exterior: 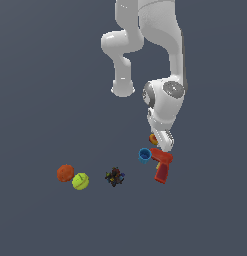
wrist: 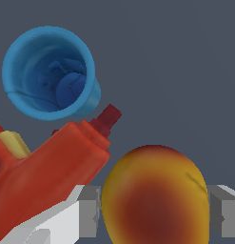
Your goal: Pick up a designated object from a clutter of objects.
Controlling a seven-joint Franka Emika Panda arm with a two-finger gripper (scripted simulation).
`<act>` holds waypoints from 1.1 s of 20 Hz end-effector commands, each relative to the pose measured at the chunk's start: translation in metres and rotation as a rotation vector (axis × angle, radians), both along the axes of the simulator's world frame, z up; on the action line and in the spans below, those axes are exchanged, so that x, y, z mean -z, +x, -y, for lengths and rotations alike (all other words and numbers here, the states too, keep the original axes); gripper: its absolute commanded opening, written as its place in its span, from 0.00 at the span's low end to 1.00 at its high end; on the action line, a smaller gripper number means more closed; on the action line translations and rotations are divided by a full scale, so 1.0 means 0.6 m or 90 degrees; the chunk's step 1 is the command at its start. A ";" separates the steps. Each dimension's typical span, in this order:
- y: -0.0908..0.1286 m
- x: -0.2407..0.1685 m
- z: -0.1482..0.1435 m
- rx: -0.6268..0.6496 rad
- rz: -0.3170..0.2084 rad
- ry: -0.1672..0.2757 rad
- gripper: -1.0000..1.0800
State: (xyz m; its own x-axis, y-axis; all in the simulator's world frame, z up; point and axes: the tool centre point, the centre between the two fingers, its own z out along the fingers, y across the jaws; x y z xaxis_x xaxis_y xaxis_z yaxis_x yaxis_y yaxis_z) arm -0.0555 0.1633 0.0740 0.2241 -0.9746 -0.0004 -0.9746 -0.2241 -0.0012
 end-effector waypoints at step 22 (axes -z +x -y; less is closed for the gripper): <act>0.160 -0.347 0.098 0.001 0.000 -0.001 0.00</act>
